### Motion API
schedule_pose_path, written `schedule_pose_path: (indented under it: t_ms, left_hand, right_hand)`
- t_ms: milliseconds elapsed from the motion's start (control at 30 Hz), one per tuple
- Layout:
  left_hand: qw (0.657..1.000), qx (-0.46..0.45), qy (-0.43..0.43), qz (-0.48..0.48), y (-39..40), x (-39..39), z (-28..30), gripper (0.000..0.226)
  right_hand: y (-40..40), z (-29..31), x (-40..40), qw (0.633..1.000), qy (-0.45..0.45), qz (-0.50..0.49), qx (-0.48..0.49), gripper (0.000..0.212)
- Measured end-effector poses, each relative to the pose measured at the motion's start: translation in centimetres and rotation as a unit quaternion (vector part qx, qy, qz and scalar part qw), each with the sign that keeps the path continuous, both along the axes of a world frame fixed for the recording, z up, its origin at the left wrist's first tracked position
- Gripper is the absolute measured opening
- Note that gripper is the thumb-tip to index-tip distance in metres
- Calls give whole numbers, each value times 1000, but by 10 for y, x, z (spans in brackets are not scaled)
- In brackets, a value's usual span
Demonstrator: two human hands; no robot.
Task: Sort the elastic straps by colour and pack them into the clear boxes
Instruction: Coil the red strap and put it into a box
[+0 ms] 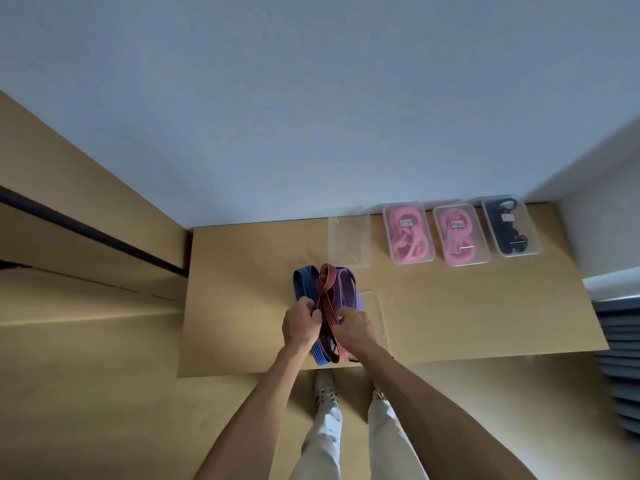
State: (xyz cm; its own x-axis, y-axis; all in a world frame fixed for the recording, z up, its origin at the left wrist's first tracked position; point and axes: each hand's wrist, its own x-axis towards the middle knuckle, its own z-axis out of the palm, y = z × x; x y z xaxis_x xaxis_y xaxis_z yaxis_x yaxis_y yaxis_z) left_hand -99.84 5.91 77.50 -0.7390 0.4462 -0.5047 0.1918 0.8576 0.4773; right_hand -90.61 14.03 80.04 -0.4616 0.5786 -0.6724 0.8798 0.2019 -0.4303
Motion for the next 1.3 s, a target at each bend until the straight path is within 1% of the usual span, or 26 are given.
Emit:
schedule_pose_path:
  t_ms: [67, 133, 200, 300, 400, 533, 633, 733, 767, 900, 967, 1067, 1133, 1233, 1300]
  left_hand:
    - [1000, 20, -23, 5, 0, 2, -1, 15]
    - [999, 23, -43, -5, 0, 3, -1, 14]
    - [998, 24, -58, -3, 0, 4, -3, 13]
    - [994, 55, -92, 18, -2, 9, -1, 14]
    - [987, 85, -124, 52, -7, 11, 4, 15]
    - [974, 106, -169, 106, -3, 6, 15, 17]
    - [972, 105, -181, 110, 3, 6, 14, 20]
    - [973, 97, -181, 103, 5, 11, 7, 12]
    - [975, 94, -176, 100, 6, 13, 4, 14]
    - [974, 98, -160, 127, 13, 13, -1, 22]
    - [970, 106, -165, 144, 15, 10, -2, 26]
    - [963, 129, -171, 164, 14, 3, 1, 35]
    - [951, 157, -183, 193, 15, -3, 8, 36]
    - [916, 212, -240, 241, 20, -10, 23, 19]
    - [908, 238, -258, 231, 23, -12, 36, 12]
  right_hand:
    - [-4, 1, -1, 1000, 6, -12, -4, 22]
    - [-4, 0, -1, 999, 12, -36, -3, 19]
    - [-2, -1, 2, 998, 17, -53, -8, 25]
    - [1, -5, 7, 997, 31, -61, -38, 38]
    - [0, -1, 1, 990, 72, -97, -66, 38]
    - [1, 4, -6, 987, 96, -109, -63, 39]
    - [4, -1, -4, 989, 73, -105, -73, 39]
    - [2, -9, 3, 989, 46, -95, -105, 38]
    - [0, -12, 5, 987, 46, -100, -117, 39]
    - [-5, -22, 9, 971, 83, -161, -156, 45]
    - [-6, -22, 8, 961, 101, -200, -165, 42]
    - [-2, -16, 3, 956, 115, -223, -154, 40]
    - [2, -7, -1, 953, 127, -226, -155, 39]
    - [6, 10, -5, 949, 146, -233, -153, 35]
    - [9, 23, -6, 947, 160, -239, -146, 27]
